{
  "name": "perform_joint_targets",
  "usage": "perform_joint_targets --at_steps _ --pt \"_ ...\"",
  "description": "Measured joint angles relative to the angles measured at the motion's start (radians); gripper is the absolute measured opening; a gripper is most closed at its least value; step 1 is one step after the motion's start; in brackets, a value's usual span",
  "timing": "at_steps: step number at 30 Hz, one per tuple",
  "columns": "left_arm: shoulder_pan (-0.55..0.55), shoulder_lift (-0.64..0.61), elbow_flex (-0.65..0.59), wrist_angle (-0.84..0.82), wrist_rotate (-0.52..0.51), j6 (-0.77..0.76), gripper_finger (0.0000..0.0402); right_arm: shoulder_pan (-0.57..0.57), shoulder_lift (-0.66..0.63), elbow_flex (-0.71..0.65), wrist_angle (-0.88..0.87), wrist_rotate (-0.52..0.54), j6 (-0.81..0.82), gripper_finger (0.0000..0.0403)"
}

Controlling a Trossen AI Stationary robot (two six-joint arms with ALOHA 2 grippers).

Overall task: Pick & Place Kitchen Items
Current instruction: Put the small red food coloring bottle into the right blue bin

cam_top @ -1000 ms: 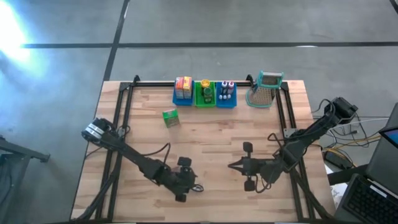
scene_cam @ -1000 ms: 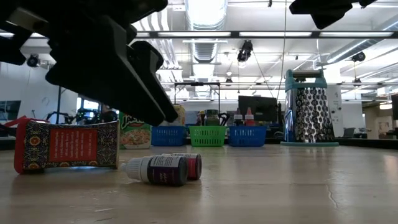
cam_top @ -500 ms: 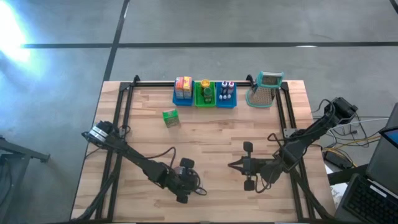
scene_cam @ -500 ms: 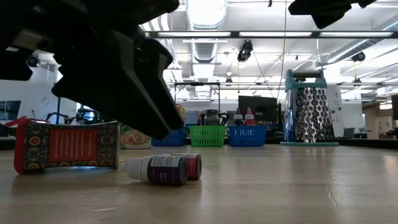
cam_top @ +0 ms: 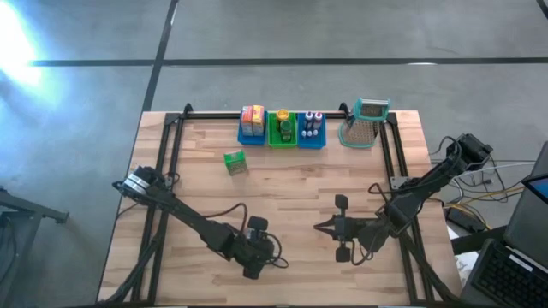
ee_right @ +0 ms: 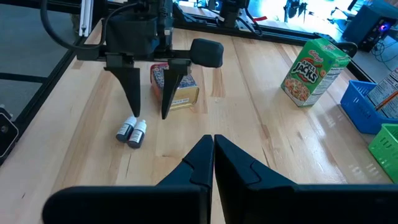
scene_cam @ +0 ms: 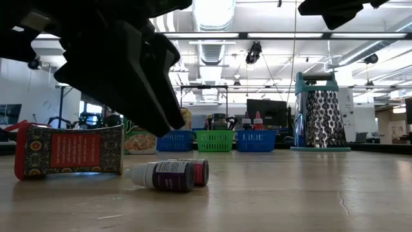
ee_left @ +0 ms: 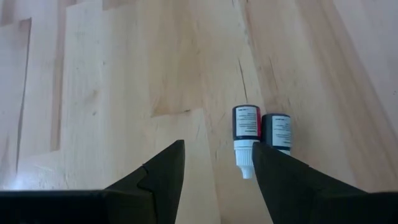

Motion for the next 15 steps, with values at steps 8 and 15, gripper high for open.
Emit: perform_joint_targets --at_steps 8,15 --pt "0.003 0.019 0.000 0.000 0.015 -0.006 0.0194 0.000 0.000 0.000 0.000 0.000 0.000 0.0009" --pt "0.005 0.100 0.055 -0.012 0.056 -0.004 0.0194 0.000 0.000 0.000 -0.001 -0.001 0.000 0.0008"
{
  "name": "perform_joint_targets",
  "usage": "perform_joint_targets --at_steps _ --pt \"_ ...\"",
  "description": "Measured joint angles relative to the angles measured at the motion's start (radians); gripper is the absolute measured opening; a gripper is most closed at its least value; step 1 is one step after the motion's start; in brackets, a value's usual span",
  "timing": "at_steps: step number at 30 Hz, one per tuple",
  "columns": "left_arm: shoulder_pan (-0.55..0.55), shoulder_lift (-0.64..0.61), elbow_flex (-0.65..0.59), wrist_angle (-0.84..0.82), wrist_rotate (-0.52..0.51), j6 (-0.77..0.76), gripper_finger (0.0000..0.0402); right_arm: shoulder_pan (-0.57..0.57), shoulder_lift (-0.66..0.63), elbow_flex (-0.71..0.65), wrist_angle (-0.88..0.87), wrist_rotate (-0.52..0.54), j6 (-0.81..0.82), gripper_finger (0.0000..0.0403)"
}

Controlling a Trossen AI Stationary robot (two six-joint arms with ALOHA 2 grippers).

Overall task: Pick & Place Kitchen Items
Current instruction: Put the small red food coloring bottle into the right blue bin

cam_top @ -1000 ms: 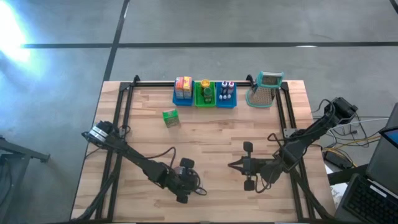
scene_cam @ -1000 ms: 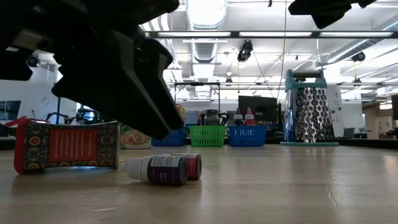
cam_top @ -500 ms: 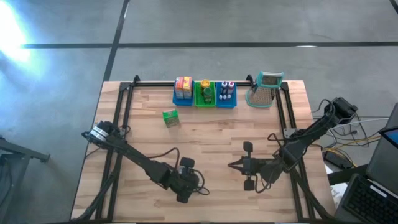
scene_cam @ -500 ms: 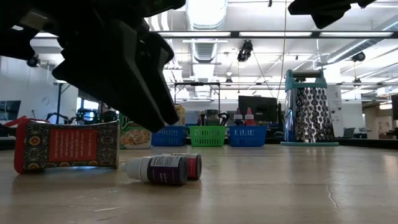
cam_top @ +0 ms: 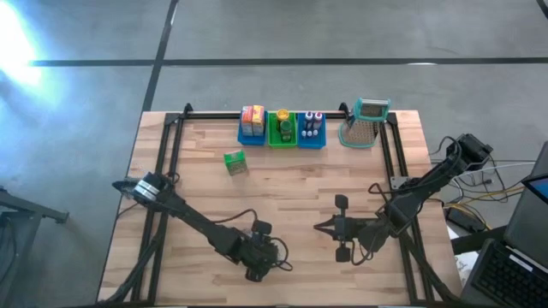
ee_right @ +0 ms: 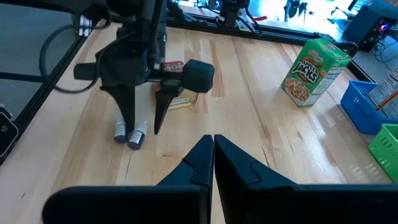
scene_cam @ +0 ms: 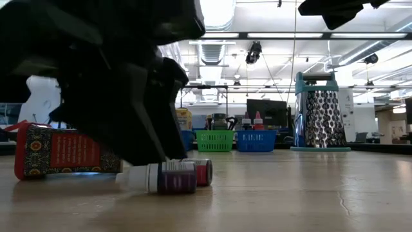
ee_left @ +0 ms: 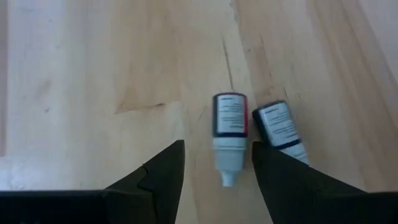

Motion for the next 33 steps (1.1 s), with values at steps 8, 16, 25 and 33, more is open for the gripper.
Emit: perform_joint_targets --at_steps 8,16,25,33 --pt "0.000 0.026 0.028 -0.016 0.023 -0.011 0.0193 0.000 0.000 0.000 0.000 -0.001 0.000 0.0009" --pt "0.000 0.024 0.028 -0.031 0.056 -0.044 0.0173 0.000 0.000 0.000 0.000 -0.001 0.000 0.0009" --pt "0.000 0.021 0.029 -0.057 0.056 -0.088 0.0163 0.000 0.000 0.000 0.000 -0.001 0.000 0.0009" --pt "0.000 0.021 0.025 -0.057 0.038 -0.114 0.0162 0.000 0.000 0.000 0.000 -0.002 0.000 0.0008"
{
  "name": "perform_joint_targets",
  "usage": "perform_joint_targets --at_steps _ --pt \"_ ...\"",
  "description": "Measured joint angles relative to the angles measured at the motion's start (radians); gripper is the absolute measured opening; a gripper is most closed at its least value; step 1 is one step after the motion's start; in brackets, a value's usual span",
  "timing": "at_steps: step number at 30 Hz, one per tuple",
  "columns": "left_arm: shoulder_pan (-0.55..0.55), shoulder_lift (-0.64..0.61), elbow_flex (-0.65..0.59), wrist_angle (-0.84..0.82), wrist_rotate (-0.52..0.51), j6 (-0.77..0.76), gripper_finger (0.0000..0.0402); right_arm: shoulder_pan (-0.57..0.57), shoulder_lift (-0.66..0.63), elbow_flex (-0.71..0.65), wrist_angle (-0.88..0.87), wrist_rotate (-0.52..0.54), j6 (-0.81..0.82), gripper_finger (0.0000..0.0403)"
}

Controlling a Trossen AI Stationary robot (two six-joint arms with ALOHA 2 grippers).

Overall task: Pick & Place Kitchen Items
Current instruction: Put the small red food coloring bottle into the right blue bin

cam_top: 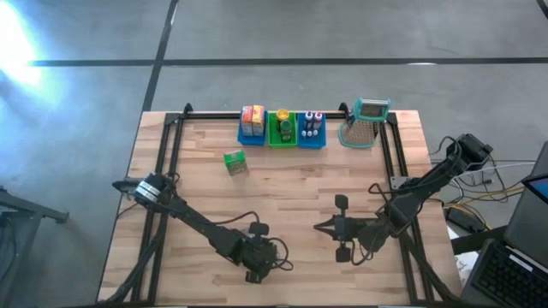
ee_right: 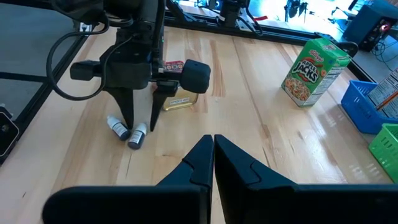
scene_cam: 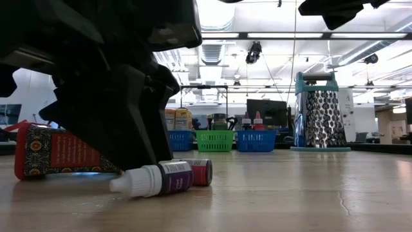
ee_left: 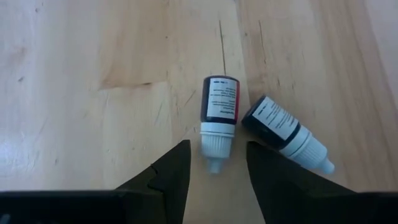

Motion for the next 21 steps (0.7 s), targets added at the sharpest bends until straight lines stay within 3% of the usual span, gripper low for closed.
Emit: perform_joint_targets --at_steps 9,21 --pt "0.000 0.000 -0.001 0.000 -0.005 -0.012 0.0158 0.000 0.000 0.000 0.000 0.000 0.004 0.0009" --pt "0.000 0.000 -0.002 -0.002 -0.007 -0.013 0.0077 0.000 0.000 0.000 0.000 -0.001 0.040 0.0009"
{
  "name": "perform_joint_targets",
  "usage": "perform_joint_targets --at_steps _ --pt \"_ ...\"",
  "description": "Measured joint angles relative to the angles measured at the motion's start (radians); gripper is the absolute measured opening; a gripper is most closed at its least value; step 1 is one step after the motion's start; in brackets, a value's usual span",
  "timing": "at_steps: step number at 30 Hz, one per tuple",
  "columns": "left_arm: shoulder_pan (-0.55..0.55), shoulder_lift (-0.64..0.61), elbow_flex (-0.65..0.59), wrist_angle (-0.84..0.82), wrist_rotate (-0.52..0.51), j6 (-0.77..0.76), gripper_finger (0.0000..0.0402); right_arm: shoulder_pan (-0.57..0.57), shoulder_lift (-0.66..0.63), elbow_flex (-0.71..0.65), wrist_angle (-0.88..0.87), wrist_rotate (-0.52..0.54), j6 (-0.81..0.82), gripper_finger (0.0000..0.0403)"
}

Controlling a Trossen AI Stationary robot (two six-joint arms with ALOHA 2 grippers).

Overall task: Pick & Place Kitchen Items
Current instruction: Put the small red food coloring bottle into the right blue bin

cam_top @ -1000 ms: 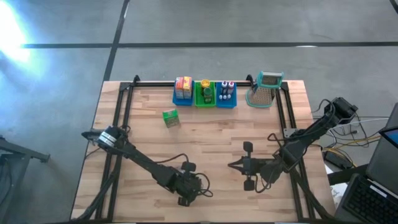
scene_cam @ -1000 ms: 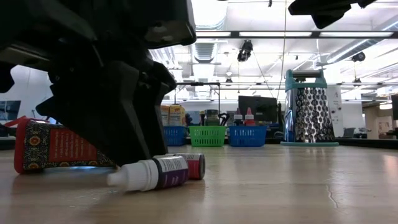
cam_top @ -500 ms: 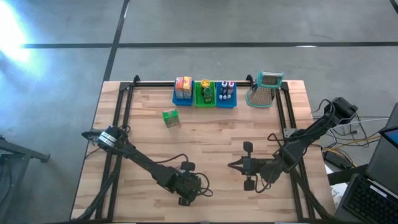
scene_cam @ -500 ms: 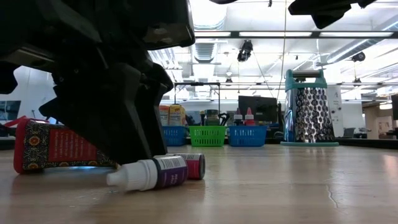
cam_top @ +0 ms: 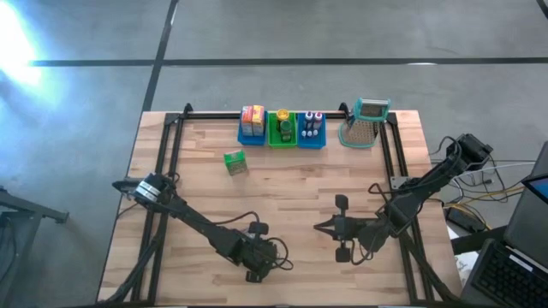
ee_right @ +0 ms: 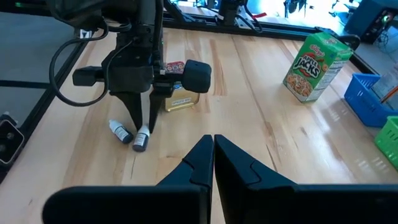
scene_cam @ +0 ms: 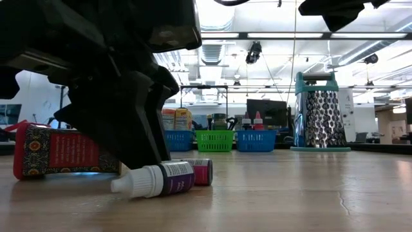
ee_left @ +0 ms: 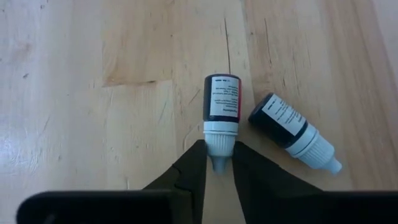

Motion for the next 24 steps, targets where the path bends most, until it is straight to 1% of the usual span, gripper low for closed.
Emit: perform_joint_targets --at_steps 4,8,12,15,18,24 --pt "0.002 -0.007 -0.001 -0.003 0.010 0.000 0.0068 0.000 0.000 0.000 -0.012 0.000 0.029 0.0009" --pt "0.003 -0.020 -0.002 -0.011 0.015 0.000 0.0072 0.000 0.000 0.000 -0.015 -0.001 0.032 0.0009" --pt "0.009 -0.026 0.012 -0.082 0.041 0.000 0.0072 0.000 0.000 0.000 -0.015 -0.001 0.032 0.0009" --pt "0.021 -0.026 0.047 -0.200 0.053 0.001 0.0072 0.000 0.000 0.000 -0.015 -0.001 0.032 0.0009" --pt "0.040 -0.026 0.118 -0.355 0.049 0.017 0.0072 0.000 0.000 0.000 -0.014 -0.001 0.032 0.0009" --pt "0.078 -0.026 0.315 -0.631 -0.012 0.159 0.0072 0.000 0.000 0.000 -0.013 -0.001 0.031 0.0009"
